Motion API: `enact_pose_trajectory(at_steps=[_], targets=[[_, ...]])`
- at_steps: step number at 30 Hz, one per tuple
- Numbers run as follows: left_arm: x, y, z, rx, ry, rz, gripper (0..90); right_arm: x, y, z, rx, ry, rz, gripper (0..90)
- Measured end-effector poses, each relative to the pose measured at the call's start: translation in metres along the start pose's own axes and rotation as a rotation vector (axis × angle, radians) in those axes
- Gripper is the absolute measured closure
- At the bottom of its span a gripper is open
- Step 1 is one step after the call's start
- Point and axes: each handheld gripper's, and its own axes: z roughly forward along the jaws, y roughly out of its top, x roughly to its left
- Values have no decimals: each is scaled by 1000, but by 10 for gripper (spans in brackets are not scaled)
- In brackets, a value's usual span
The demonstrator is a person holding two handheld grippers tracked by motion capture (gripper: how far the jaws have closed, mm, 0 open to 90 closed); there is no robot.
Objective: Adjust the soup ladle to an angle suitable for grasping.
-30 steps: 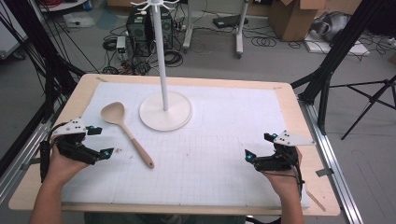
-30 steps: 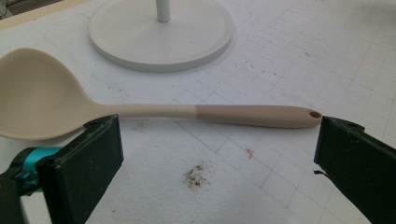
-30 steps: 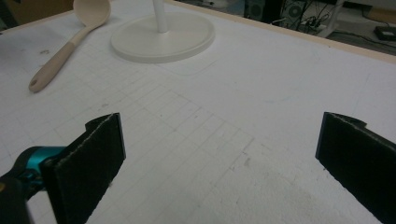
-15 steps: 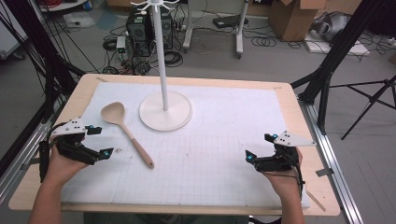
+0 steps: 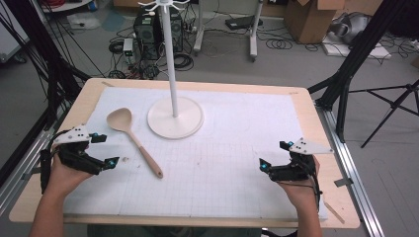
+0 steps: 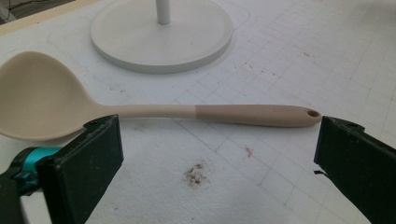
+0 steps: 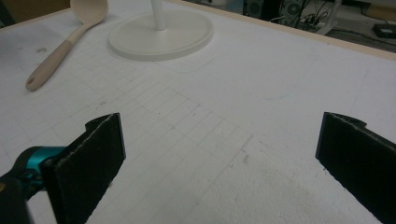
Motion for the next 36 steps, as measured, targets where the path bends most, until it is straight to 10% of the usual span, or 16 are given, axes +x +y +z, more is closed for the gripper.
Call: enact_pose_trajectory(at_steps=[36], targets=[[0,-1,0,4,2,-2,17,1,2,0,-2,4,-8,2]])
